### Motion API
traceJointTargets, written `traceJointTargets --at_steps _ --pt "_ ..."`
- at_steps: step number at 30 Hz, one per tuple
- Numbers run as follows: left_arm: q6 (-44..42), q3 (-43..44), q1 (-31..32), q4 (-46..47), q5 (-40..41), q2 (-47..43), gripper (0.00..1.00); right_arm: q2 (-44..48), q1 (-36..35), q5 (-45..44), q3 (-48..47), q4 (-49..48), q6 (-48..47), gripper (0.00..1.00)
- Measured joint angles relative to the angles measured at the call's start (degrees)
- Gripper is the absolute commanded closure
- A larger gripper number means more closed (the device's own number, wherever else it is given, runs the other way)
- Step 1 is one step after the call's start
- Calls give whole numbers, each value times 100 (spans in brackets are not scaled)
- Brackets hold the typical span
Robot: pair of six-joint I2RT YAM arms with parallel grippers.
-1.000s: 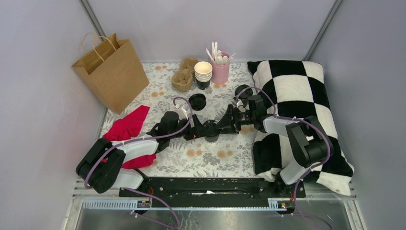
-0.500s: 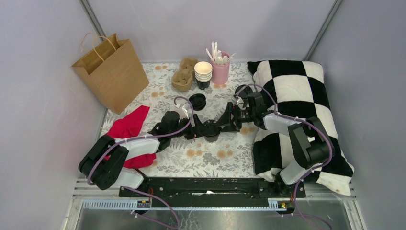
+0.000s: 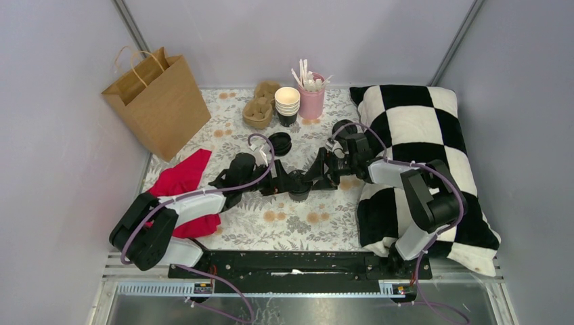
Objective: Pack the takeout coffee
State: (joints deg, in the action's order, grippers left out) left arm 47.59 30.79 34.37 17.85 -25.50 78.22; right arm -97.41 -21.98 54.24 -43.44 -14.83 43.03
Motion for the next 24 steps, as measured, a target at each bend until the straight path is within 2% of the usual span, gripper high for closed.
traceJointTargets --at_steps 4,7,13,19,24 --pt "-50 70 -2 -142 2 -11 11 192 -15 -219 -352 673 -269 7" --pt "-155 197 -9 -452 35 -94 1 428 -20 -487 -772 1403 -610 2" --pt "-463 752 -15 -1493 297 -925 1 922 -271 -1775 -1805 3174 -1720 0" --pt "-925 1158 -28 -2402 960 -2218 1 935 -1572 -3689 -3018 4747 -2592 0" --pt "-1121 1113 -48 -3268 1582 -3241 1 638 -2347 -4881 -3783 5477 -2898 0"
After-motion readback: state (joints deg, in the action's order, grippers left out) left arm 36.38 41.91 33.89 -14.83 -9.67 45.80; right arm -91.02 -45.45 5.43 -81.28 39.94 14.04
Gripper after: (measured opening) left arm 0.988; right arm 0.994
